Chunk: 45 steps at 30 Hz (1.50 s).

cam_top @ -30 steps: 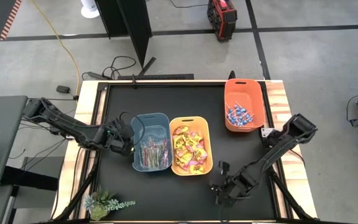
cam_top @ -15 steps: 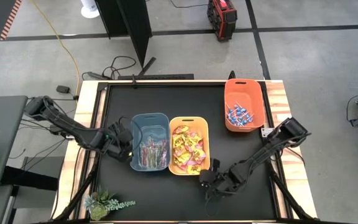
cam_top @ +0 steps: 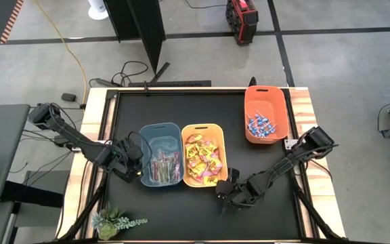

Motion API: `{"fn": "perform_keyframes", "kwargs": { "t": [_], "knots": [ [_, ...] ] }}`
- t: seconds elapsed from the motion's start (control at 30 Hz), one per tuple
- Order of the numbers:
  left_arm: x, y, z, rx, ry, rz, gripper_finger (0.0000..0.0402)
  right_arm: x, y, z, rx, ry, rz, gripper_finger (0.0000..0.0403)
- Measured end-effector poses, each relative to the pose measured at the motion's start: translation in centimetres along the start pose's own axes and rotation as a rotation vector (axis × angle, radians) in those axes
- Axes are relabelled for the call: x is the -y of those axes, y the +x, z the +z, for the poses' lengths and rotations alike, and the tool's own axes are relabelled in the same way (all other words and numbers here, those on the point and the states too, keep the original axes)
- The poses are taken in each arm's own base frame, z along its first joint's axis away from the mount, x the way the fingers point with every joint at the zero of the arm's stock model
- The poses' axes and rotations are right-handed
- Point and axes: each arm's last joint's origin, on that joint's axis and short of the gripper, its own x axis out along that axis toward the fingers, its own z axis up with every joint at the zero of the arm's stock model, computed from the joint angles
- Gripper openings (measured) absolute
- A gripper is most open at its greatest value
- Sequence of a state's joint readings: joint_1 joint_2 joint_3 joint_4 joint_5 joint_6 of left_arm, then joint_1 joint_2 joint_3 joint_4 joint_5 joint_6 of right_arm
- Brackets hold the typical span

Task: Sort candy
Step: Adjust the bins on the table, then move the orange bin to the center of the table

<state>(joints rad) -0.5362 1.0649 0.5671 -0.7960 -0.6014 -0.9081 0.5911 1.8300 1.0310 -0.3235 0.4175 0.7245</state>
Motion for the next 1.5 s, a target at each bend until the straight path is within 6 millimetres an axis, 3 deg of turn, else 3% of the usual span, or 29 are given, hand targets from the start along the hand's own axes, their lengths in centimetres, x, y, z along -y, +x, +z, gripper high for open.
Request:
{"fn": "perform_keyframes", "kwargs": {
  "t": [0.17,0.3,0.47,0.57,0.7,0.93,1.03,1.17,1.37,1.5],
  "knots": [
    [0.2,-0.2,-0.2,-0.006,-0.007,-0.019,0.0000,-1.2,-2.8,-1.7,-0.088,-0.042,0.069,0.0000],
    [0.2,-0.2,-0.2,-0.006,-0.006,-0.019,0.0000,-0.5,-6.5,-2.6,-0.067,-0.046,-0.027,0.0000],
    [0.2,-0.2,-0.2,-0.006,-0.008,-0.019,0.0000,3.6,-11.1,-2.4,0.005,-0.015,-0.276,0.0000],
    [0.2,-0.2,-0.2,-0.005,-0.020,-0.020,0.0000,6.7,-13.2,-2.2,-0.053,0.001,-0.401,0.0004],
    [0.2,-0.2,-0.2,-0.005,-0.023,-0.020,0.0000,9.8,-15.1,-1.8,-0.131,-0.057,-0.500,0.0048],
    [0.2,-0.2,-0.2,-0.005,-0.024,-0.020,0.0000,12.2,-15.7,-1.0,-0.252,-0.259,-0.528,0.0191],
    [0.2,-0.2,-0.2,-0.005,-0.031,-0.021,0.0000,12.9,-15.3,-0.7,-0.313,-0.347,-0.520,0.0233],
    [0.3,-0.2,-0.2,-0.004,-0.035,-0.023,0.0000,14.2,-14.4,-0.6,-0.424,-0.335,-0.501,0.0244],
    [0.3,-0.2,-0.2,-0.002,-0.035,-0.026,0.0000,16.4,-13.1,-0.4,-0.501,-0.264,-0.530,0.0230],
    [0.3,-0.2,-0.2,-0.002,-0.029,-0.026,0.0000,17.4,-11.9,-0.2,-0.528,-0.241,-0.462,0.0219]
  ]
}}
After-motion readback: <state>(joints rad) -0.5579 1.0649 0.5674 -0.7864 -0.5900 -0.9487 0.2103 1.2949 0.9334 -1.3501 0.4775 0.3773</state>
